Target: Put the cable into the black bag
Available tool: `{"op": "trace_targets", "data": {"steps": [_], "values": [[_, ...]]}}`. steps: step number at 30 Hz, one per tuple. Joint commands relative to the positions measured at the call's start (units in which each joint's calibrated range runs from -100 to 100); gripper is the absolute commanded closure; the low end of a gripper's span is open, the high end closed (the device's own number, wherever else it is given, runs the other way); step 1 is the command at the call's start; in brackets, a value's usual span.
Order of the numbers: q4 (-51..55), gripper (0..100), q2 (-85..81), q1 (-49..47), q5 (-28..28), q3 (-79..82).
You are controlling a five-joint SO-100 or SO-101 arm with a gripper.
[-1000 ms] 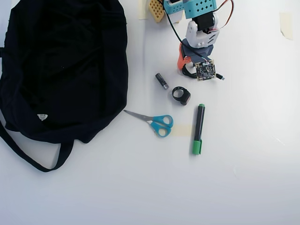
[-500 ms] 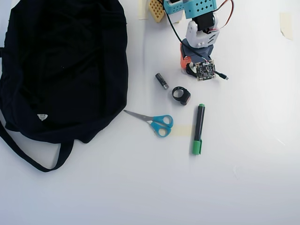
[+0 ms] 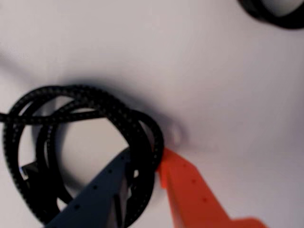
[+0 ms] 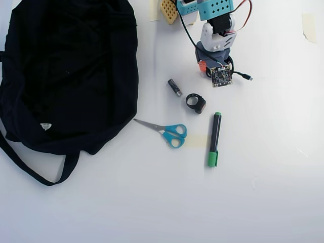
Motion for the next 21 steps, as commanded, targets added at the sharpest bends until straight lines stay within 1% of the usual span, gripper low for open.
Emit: {"op": "trace_targets", "data": {"steps": [1, 13, 21], "values": [[0.1, 98, 0.3, -0.1, 0.4, -0.8], [0.2, 98, 0.0, -0.2, 0.5, -3.8], [0.7, 98, -7.6, -0.2, 0.6, -3.2]]}}
